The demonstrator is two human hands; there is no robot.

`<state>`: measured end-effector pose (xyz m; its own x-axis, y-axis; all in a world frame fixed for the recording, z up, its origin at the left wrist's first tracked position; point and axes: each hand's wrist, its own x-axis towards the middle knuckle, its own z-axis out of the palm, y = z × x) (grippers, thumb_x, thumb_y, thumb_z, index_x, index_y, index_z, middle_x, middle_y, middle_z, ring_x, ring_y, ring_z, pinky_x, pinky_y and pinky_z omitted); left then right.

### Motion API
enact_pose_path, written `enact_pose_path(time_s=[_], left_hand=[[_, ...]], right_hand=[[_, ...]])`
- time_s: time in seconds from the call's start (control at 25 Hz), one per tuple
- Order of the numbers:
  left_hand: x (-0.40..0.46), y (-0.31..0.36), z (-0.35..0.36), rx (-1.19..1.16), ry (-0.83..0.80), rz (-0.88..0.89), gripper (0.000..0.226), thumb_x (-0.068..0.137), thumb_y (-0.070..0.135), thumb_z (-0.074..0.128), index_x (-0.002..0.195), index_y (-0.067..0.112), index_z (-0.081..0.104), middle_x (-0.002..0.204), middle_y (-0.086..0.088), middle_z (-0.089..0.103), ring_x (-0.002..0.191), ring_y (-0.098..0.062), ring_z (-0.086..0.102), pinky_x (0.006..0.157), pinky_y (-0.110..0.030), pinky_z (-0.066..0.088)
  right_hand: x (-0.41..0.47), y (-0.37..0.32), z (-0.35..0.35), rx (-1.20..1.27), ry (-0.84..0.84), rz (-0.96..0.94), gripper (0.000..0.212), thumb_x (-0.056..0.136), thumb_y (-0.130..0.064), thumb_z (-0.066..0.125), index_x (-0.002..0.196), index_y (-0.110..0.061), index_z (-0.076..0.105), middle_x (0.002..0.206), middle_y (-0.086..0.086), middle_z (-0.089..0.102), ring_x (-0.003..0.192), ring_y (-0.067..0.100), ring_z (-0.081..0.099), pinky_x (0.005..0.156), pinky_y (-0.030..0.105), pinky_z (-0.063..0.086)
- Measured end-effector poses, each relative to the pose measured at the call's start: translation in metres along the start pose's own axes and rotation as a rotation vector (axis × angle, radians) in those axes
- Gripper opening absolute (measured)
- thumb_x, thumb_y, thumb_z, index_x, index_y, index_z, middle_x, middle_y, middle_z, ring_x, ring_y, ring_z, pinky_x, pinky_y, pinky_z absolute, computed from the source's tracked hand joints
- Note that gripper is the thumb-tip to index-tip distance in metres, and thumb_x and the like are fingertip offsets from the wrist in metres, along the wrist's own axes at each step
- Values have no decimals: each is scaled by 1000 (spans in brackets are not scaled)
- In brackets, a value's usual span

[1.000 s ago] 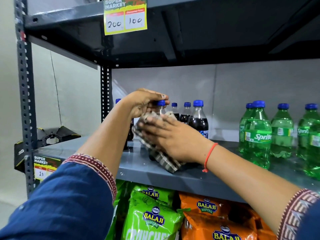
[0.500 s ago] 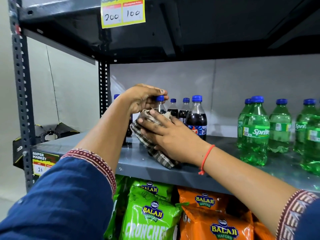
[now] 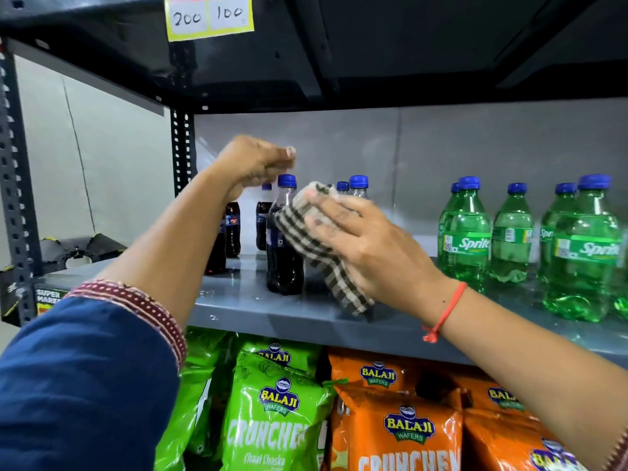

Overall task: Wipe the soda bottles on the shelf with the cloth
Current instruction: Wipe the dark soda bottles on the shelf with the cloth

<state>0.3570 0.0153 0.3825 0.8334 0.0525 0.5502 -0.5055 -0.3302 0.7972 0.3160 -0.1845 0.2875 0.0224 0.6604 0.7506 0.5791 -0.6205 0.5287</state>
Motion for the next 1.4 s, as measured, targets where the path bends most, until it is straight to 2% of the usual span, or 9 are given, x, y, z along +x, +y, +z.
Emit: enact_pose_path(time_s=[0.12,0.2,0.24,0.28,0.32,0.44,0.64,0.88,1.4], left_hand=[[-1,28,15,131,295,309,19,75,33,67,79,14,70,65,3,61,57,-3,50,60,-16,45],[-7,46,37,194,209,410,16,74,37,67,74,22,72,57,12,61,49,-1,44,51,-14,39],[-10,50,50,222,115,411,19,75,37,65,69,19,71,54,13,35,47,-1,42,49,-14,37],[-10,50,63,251,21,382,24,78,37,63,64,17,66,92,9,54,45,-2,40,49,-15,35],[-8,47,73,281,-49,325,28,80,39,60,64,16,60,53,4,56,50,-6,41,53,-17,34],[1,28,88,239,-147,87,26,83,42,54,84,16,55,80,-10,48,74,-16,46,71,-30,44],[5,12,89,-133,-240,-55,9,81,15,62,85,9,66,79,-5,67,56,-6,65,66,-19,53],[7,5,87,-236,-229,-68,13,78,15,66,85,5,65,81,-8,68,59,-10,67,62,-22,58],[7,2,86,-282,-229,-82,10,77,15,66,81,5,66,81,-10,69,61,-15,67,55,-23,55]], right_hand=[[-16,18,-6,-50,-20,16,56,63,12,74,115,-2,61,131,13,56,108,34,59,78,32,55],[-24,26,-4,-95,-44,12,55,62,7,78,114,-3,61,131,13,56,109,34,59,77,33,56],[-26,29,-2,-99,-46,11,54,64,3,79,115,-3,61,131,14,56,111,35,58,81,38,55],[-28,31,0,-102,-47,15,54,65,-2,79,116,-3,61,130,13,57,114,36,56,84,44,54],[-30,33,1,-123,-44,20,52,67,-5,78,116,-5,61,130,11,58,116,36,55,85,48,54],[-35,36,1,-237,-9,13,44,69,-9,74,112,-12,64,126,4,62,117,31,55,88,49,48],[-40,34,13,-116,-35,-111,41,80,3,41,114,-2,62,128,16,58,120,39,50,93,52,47],[-41,30,21,-126,-104,-139,52,69,-24,79,115,-5,62,128,13,59,119,37,51,93,53,44],[-22,42,24,-283,-94,-274,48,77,-31,68,117,-6,60,130,11,57,121,33,51,96,47,44]])
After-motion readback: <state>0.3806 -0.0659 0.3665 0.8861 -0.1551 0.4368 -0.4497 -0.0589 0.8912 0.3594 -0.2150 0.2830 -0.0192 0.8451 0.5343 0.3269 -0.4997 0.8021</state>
